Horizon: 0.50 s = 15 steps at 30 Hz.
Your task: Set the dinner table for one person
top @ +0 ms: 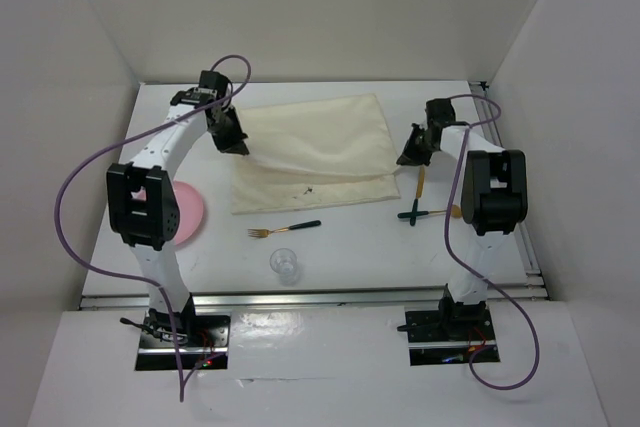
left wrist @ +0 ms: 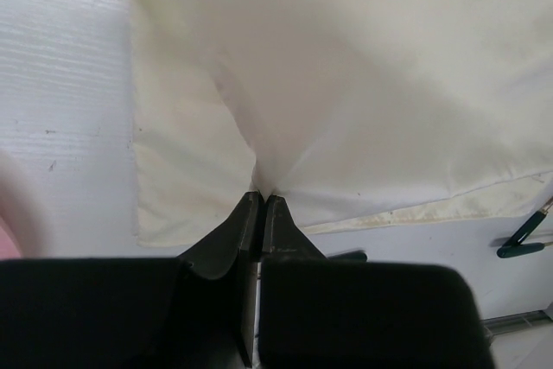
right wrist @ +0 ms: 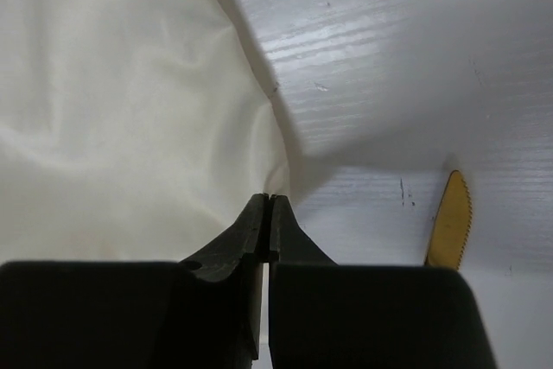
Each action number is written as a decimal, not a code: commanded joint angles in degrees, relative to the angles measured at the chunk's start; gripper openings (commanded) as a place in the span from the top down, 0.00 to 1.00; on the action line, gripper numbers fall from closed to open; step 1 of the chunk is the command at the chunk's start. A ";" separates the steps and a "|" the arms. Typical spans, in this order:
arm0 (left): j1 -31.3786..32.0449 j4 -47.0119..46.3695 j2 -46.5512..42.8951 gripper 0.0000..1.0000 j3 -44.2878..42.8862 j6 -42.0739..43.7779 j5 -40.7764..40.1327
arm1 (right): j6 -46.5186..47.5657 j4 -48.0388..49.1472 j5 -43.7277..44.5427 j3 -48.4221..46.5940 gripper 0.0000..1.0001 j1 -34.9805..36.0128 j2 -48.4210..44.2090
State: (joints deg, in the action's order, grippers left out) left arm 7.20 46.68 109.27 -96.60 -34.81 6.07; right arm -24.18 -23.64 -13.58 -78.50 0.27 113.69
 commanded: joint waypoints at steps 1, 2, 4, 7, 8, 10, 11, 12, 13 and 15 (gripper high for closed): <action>-1.13 1.66 1.81 1.00 -7.35 0.62 -0.88 | -0.94 1.23 -0.92 -5.68 1.00 -0.10 -5.31; -1.75 2.19 2.34 1.00 -9.03 1.23 0.69 | -2.17 1.23 -0.92 -6.92 1.00 -0.10 -5.84; -3.51 3.94 3.92 1.00 -14.37 1.23 2.54 | -3.05 1.75 -2.49 -10.07 1.00 -0.10 -6.80; -4.21 6.76 4.46 1.00 -19.92 2.46 3.08 | -3.59 1.75 -3.73 -13.16 1.00 -0.10 -9.61; -4.82 7.28 4.46 1.00 -20.64 3.07 3.08 | -3.59 1.75 -3.21 -13.17 1.00 -0.10 -10.50; -4.83 7.29 2.27 1.00 -20.65 3.08 3.60 | -3.59 1.75 -2.59 -12.30 1.00 -0.10 -13.65; -4.83 7.29 1.39 1.00 -19.61 3.08 3.60 | -3.07 1.75 -2.59 -11.60 1.00 -0.10 -14.71; -5.35 7.29 0.51 1.00 -18.64 3.08 3.60 | -3.06 2.36 -2.59 -10.46 1.00 -0.10 -15.94; -5.36 7.29 -0.37 1.00 -17.58 3.08 3.60 | -3.06 3.15 -2.59 -7.23 1.00 -0.10 -18.48; -5.88 5.97 -3.17 1.00 -13.19 2.38 4.74 | -3.06 5.00 -3.90 -3.96 1.00 -0.10 -20.69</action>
State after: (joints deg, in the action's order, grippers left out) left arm 1.87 51.13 110.85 -113.10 -32.99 8.82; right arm -27.18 -21.37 -16.10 -86.21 0.27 97.43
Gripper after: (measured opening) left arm 0.110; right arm 0.033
